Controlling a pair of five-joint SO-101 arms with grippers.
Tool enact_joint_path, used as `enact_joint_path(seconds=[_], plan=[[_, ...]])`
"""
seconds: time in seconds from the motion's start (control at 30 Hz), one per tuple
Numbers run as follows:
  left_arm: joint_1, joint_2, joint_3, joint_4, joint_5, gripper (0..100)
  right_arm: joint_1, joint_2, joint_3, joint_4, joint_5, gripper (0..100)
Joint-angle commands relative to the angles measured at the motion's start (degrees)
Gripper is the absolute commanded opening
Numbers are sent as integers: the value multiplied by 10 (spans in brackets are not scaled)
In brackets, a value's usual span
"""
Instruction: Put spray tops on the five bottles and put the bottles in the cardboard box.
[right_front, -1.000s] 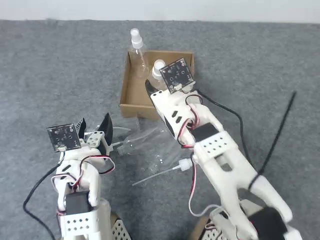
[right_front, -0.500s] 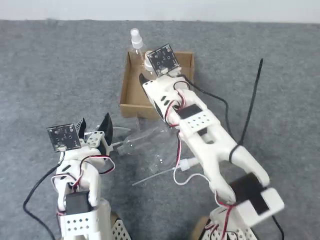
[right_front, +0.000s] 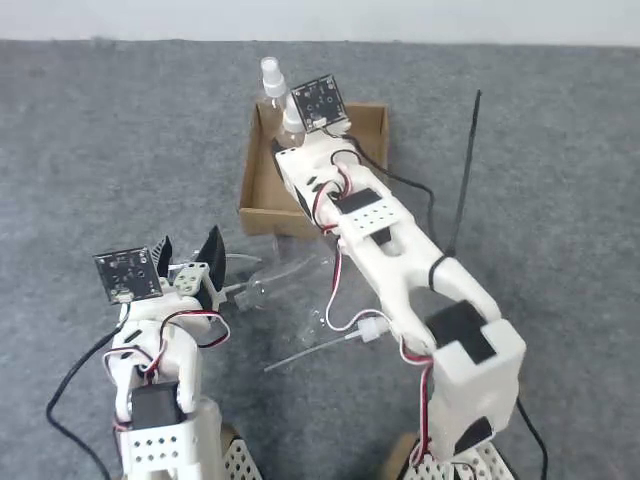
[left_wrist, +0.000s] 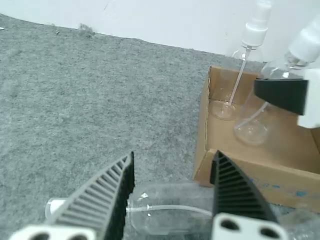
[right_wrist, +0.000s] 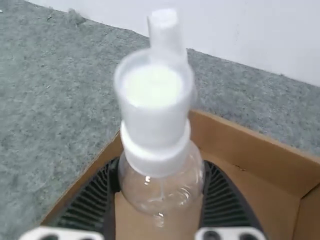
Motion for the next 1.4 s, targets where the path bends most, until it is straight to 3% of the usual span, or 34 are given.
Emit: enact_joint_path(seconds=[0.0,0.53,1.37], plan=[[-3,-11,-7,-15,-4,233,-5,6,-62,-23,-5,58],[1,-11,-7,-4,-5,233,-28,125,-183,-24,-5,59],[-1,-11,-7,-4,-5,233,-63,112,-179,45,-6,60]])
